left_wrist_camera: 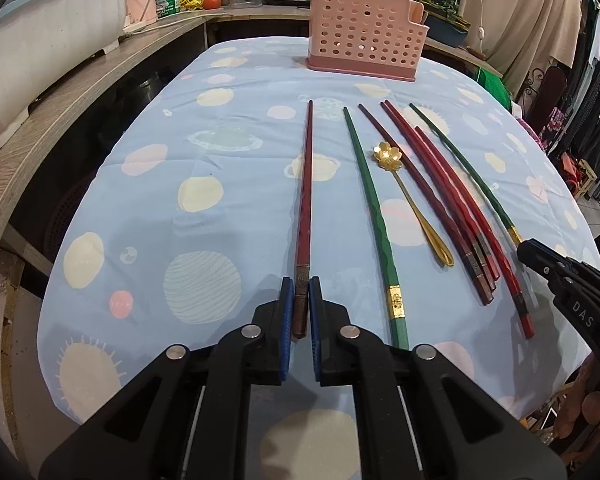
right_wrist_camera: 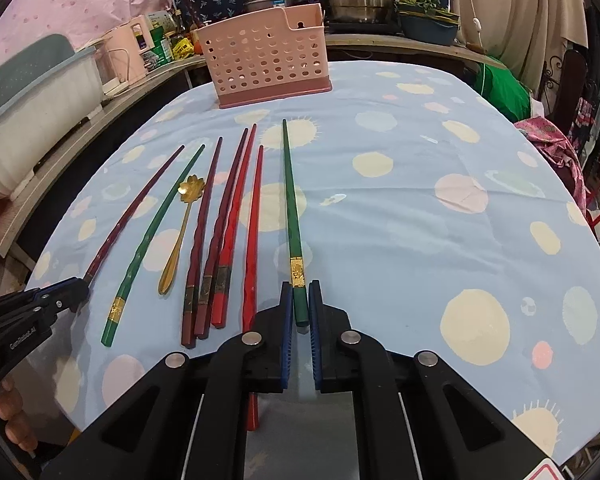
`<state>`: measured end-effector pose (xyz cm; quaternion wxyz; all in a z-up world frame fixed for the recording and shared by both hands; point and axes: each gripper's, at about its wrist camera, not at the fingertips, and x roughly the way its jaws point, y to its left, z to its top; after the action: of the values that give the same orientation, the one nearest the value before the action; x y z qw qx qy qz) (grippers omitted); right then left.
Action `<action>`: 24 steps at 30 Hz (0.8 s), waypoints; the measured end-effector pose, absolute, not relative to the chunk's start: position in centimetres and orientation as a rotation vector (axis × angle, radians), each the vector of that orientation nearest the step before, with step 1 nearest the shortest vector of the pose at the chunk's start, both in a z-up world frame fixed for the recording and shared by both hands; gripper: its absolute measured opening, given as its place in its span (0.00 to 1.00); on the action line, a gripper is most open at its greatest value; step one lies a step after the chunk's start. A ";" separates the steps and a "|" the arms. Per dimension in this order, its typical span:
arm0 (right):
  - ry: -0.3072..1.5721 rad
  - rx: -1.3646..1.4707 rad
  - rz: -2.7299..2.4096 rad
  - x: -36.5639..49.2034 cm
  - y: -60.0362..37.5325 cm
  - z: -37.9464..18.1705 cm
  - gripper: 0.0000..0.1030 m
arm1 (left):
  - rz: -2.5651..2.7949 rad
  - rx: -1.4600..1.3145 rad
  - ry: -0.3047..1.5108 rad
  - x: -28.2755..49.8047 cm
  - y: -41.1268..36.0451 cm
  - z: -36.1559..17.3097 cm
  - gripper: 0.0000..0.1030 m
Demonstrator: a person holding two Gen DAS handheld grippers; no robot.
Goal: Organize utensils
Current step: 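Lift both chopsticks and lower them into the pink basket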
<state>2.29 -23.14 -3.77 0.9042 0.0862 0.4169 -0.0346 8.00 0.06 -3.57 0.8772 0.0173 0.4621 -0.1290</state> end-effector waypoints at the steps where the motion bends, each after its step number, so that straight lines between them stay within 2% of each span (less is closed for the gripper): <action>1: 0.863 0.189 -0.072 2.1 -23.4 -3.6 0.07 | -0.269 0.030 0.968 8.0 0.2 -3.4 0.07; 24: 0.812 0.242 -0.054 0.9 -25.3 0.5 0.07 | -0.277 -0.007 0.942 8.4 0.5 1.7 0.07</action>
<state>0.95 -25.27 0.48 0.9114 0.1173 0.3937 -0.0261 8.44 0.49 1.71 0.8819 -0.0034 0.4521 -0.1332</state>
